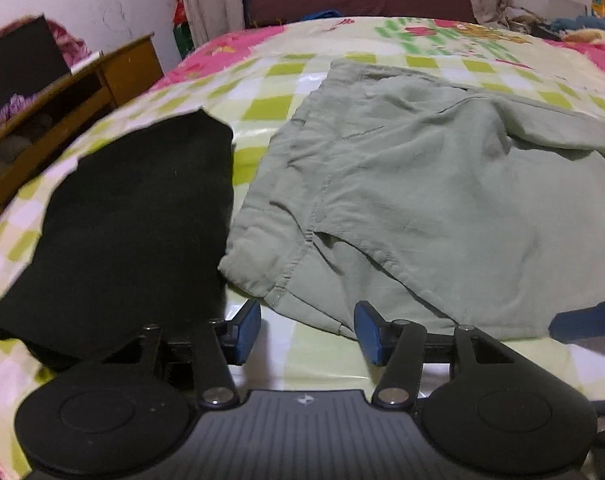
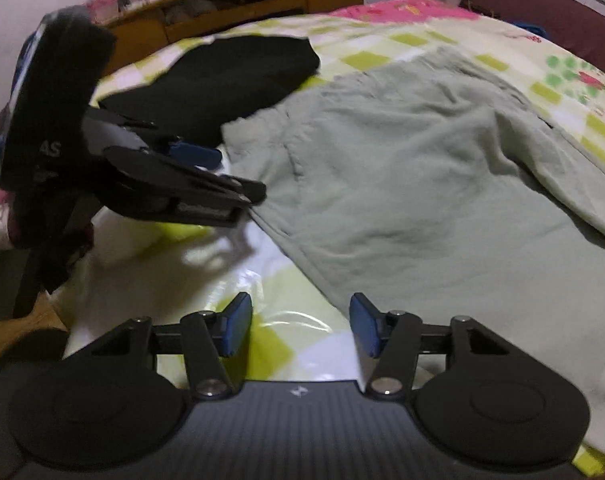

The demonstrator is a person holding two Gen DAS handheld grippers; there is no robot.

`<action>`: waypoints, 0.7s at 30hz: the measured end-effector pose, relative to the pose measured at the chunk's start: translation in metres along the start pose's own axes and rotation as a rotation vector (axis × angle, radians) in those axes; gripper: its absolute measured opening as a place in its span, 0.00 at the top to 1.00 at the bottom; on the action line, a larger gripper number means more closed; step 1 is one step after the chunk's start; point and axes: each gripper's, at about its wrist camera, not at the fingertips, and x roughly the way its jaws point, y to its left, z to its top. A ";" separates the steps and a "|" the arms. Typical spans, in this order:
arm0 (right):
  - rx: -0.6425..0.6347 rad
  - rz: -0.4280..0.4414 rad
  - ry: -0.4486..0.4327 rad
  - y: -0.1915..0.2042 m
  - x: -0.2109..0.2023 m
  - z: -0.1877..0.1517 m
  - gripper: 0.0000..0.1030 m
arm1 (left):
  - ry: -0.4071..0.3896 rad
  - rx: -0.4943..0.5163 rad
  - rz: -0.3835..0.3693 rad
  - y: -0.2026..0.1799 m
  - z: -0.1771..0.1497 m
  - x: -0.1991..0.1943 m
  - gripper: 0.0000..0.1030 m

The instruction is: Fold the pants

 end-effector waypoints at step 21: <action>1.106 -0.689 -0.302 -0.322 -0.216 -0.199 0.40 | -0.103 0.239 -0.256 -0.171 0.043 -0.012 0.35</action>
